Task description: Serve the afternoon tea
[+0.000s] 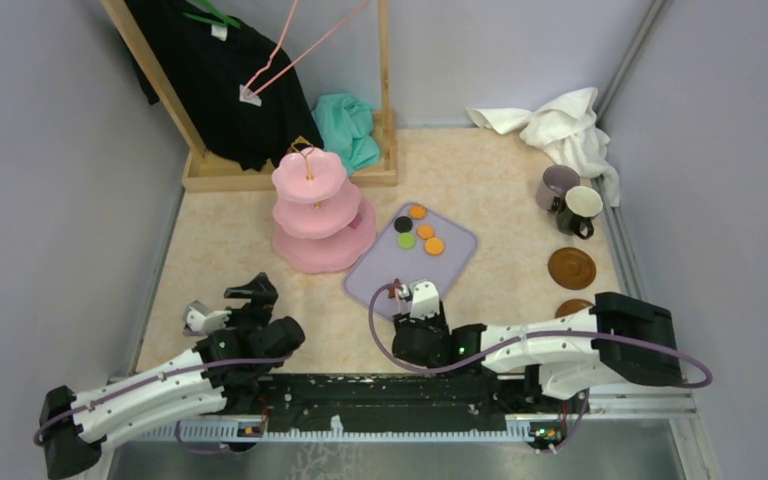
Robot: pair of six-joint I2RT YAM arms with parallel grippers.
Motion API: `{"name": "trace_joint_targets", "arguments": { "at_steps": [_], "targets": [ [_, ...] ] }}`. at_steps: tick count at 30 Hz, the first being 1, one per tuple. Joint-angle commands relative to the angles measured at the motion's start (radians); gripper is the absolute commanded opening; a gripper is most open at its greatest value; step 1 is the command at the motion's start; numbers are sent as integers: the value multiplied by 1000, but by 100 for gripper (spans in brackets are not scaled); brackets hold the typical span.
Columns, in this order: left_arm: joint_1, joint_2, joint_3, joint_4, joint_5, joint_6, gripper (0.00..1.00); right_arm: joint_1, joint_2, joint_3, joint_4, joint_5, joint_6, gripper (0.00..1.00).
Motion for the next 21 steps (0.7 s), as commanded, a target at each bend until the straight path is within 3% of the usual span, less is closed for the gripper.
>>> {"name": "trace_joint_targets", "arguments": {
  "at_steps": [1, 11, 21],
  "targets": [
    [-5, 8, -3, -103, -39, -93, 99, 6, 43, 37, 43, -8, 14, 59],
    [-5, 3, -15, -98, -33, -98, 99, 5, 97, 21, 90, -23, 26, 57],
    [-5, -5, -27, -97, -22, -106, 99, 22, 141, 23, 94, -15, 35, 47]
  ]
}}
